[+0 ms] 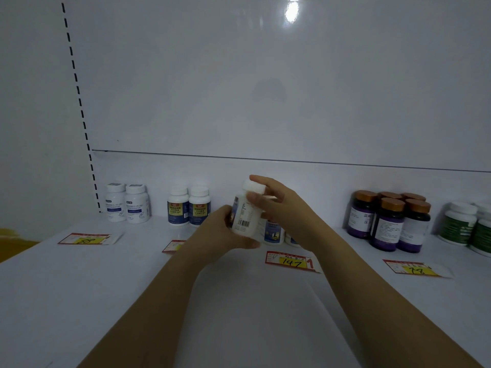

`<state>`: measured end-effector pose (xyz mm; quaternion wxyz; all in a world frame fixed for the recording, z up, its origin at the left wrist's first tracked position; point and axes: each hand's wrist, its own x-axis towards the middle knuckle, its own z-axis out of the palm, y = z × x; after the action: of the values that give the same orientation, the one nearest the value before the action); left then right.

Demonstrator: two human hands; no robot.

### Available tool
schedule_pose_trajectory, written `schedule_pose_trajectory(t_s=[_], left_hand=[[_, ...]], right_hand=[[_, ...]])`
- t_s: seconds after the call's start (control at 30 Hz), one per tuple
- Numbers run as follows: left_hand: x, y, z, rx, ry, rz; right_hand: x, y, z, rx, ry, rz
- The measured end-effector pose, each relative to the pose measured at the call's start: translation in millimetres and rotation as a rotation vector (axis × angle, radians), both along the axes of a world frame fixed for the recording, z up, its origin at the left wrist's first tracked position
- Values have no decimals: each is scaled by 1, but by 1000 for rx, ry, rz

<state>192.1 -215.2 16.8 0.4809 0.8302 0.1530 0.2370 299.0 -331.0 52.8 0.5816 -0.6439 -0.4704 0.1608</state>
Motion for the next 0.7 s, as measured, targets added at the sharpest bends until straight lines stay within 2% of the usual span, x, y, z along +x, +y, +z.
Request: schedule_pose_trajectory(t_s=[0.17, 0.3, 0.5, 0.7], left_hand=[[2, 1, -2, -36, 23, -64], [1, 7, -5, -66, -35, -49], [2, 12, -7, 77, -131, 49], [4, 16, -10, 118, -150, 76]], right_hand=[[-1, 1, -1, -46, -169, -72], [-2, 4, -6, 2, -287, -54], [-10, 9, -14, 33, -511, 8], [-11, 10, -14, 46, -589, 26]])
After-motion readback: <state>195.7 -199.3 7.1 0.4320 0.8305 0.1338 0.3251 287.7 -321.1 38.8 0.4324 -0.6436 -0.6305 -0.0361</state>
